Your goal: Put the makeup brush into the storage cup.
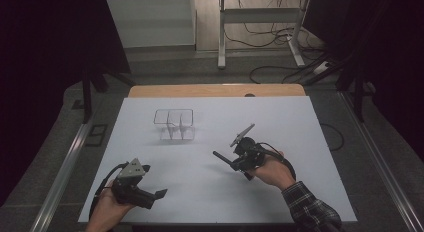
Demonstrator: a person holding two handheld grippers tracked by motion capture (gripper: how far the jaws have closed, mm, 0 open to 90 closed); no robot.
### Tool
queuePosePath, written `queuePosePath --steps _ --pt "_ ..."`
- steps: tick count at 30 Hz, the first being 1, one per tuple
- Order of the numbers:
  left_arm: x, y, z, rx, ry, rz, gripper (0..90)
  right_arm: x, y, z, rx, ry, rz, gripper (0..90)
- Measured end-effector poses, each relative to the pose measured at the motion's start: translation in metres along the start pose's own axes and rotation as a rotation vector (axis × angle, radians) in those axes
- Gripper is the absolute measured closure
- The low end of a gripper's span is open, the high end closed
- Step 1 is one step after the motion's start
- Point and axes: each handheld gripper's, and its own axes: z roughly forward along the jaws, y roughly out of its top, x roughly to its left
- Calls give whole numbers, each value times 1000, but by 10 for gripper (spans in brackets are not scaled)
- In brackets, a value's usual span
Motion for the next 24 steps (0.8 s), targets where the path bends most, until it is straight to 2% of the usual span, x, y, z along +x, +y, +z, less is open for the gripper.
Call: queuePosePath --steps 11,24 --pt "-10 21 20 10 -26 72 0 3 2 -2 7 41 7 778" --pt "-20 43 41 22 -59 137 0 9 6 -6 -2 58 2 778"
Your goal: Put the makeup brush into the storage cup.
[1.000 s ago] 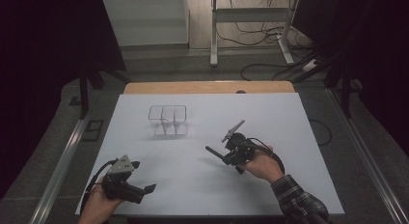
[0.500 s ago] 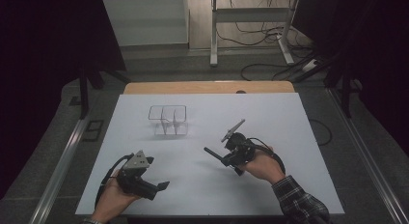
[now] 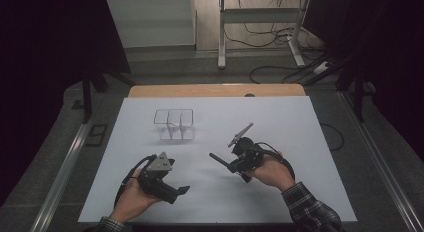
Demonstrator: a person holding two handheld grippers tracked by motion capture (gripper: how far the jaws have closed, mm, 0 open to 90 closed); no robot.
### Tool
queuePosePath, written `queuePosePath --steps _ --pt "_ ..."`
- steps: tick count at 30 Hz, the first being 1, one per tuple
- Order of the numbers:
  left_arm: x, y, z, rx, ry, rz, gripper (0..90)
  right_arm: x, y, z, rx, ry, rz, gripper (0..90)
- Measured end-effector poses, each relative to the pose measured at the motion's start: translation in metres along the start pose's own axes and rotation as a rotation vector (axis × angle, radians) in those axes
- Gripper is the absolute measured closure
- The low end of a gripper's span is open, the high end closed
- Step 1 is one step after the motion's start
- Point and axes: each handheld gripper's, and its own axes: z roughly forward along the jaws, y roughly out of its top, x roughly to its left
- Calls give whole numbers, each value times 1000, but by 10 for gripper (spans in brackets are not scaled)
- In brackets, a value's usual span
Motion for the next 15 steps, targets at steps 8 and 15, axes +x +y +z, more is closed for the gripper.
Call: queuePosePath --steps 8,15 --pt "-3 12 14 15 -14 25 0 5 3 0 5 12 -15 777" --pt "-8 24 30 22 -32 51 9 10 5 2 19 29 -25 777"
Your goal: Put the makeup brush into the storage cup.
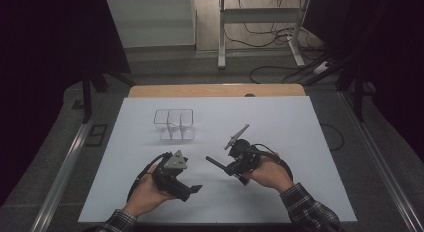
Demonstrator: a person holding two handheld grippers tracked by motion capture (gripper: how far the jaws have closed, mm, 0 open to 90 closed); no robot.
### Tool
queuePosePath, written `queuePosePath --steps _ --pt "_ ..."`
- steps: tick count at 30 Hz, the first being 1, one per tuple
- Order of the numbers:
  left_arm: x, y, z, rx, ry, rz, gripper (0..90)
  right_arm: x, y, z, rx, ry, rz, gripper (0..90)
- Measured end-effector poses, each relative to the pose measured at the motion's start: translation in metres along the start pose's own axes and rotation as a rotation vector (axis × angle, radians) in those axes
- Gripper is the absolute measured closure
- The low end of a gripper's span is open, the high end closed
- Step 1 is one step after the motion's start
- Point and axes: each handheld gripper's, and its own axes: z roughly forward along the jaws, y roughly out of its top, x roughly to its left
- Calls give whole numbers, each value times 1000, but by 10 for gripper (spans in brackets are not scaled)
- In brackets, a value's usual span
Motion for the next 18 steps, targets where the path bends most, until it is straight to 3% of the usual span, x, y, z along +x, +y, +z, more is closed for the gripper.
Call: queuePosePath --steps 8,18 --pt "-2 13 15 39 -9 62 14 6 2 4 19 19 -14 777" --pt "0 20 29 76 -20 106 77 15 5 6 39 50 -45 777"
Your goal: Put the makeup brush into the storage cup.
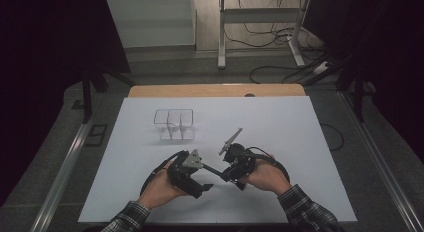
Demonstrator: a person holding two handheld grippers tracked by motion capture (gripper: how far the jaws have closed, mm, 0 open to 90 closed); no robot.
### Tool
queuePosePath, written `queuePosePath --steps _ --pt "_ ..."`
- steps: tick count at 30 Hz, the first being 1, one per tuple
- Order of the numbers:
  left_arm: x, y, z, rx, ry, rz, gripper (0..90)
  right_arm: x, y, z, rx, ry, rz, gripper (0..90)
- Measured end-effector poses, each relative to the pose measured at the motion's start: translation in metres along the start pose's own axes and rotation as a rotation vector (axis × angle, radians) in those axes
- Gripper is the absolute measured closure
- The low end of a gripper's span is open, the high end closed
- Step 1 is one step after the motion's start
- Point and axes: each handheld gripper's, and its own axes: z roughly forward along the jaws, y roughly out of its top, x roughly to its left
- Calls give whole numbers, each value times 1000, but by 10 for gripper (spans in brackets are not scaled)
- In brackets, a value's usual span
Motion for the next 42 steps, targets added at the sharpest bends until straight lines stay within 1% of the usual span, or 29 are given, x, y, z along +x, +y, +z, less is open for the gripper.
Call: queuePosePath --steps 3,7,9,12,15,16,17,20,25,28,30,31,32,33,34,35,36,37,38,39,40,42 --pt "0 2 2 9 8 17 114 3 1 1 8 10 -5 777" --pt "-3 2 2 14 18 35 196 5 2 2 18 18 -17 777" --pt "-5 2 2 20 28 63 249 6 2 2 21 24 -17 777" --pt "-7 2 3 23 35 86 334 7 2 3 28 34 -23 777" --pt "-10 2 4 34 46 117 394 9 3 4 32 44 -29 777" --pt "-11 2 4 39 55 125 402 9 3 4 34 44 -30 777" --pt "-12 2 4 43 57 133 414 9 3 5 37 45 -37 777" --pt "-13 2 4 44 60 143 446 11 3 6 44 52 -41 777" --pt "-16 3 6 57 72 170 471 12 4 8 49 53 -46 776" --pt "-17 2 7 59 68 185 499 13 4 8 53 56 -46 776" --pt "-18 2 7 65 63 196 535 13 4 8 53 53 -57 776" --pt "-20 2 7 75 58 208 560 13 4 8 51 53 -54 775" --pt "-21 3 7 85 51 221 606 11 4 8 42 62 -52 771" --pt "-22 3 7 96 34 235 648 9 3 7 34 74 -47 764" --pt "-23 4 7 106 8 240 701 8 3 6 22 74 -45 745" --pt "-24 4 8 111 -27 242 753 6 2 5 1 70 -42 723" --pt "-26 6 8 111 -26 244 787 4 2 3 -23 73 -35 708" --pt "-26 7 7 114 -35 230 789 2 1 1 -36 81 -35 689" --pt "-25 8 6 111 -45 220 790 0 0 1 -44 81 -43 602" --pt "-24 7 4 103 -49 206 790 -1 -1 1 -69 64 -59 499" --pt "-22 7 4 98 -58 187 790 -2 -2 1 -94 44 -74 449" --pt "-19 5 3 104 -52 169 790 -4 -3 2 -104 42 -86 376"
